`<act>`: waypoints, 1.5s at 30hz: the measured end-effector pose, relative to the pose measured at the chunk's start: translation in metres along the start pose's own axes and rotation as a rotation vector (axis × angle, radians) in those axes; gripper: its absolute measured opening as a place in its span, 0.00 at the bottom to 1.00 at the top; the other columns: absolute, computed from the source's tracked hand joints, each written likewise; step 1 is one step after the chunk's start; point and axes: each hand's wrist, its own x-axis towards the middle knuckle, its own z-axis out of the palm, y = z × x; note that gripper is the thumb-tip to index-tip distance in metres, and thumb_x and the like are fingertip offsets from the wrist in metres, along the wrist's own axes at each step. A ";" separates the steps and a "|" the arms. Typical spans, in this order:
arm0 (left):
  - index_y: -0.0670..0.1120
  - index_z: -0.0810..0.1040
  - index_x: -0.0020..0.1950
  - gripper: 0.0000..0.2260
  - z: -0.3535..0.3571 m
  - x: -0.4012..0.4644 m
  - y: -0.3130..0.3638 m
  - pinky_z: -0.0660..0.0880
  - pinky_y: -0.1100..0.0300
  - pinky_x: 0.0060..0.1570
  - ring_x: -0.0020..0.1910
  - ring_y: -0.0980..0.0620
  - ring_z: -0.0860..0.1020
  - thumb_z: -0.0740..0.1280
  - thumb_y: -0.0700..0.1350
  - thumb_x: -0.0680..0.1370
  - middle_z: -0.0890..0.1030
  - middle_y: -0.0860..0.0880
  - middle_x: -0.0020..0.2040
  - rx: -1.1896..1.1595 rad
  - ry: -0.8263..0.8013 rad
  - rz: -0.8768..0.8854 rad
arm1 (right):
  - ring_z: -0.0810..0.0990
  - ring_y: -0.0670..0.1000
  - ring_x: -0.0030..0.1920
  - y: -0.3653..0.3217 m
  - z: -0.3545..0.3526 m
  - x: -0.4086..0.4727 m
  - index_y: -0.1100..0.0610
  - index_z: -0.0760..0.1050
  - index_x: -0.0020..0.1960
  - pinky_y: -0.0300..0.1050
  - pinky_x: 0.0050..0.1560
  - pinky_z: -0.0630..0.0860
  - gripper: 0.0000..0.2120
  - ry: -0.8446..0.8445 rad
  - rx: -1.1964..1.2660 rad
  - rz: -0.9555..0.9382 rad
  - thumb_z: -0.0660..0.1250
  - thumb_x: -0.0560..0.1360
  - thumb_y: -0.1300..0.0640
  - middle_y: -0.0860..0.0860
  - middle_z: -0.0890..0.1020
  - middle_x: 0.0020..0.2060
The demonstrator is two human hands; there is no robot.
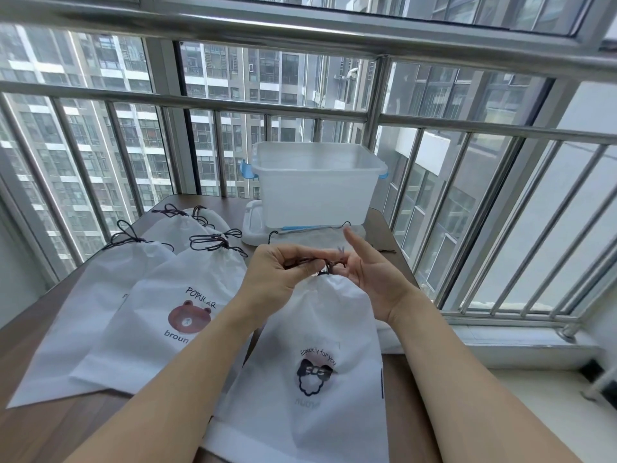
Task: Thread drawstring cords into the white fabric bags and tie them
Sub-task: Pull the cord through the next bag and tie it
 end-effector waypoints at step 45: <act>0.43 0.86 0.50 0.05 -0.002 -0.001 0.001 0.79 0.58 0.56 0.49 0.51 0.85 0.72 0.38 0.76 0.87 0.48 0.45 0.173 0.163 -0.104 | 0.74 0.42 0.29 0.002 0.023 -0.005 0.61 0.80 0.42 0.32 0.33 0.69 0.05 0.237 -0.406 -0.520 0.70 0.78 0.65 0.45 0.80 0.29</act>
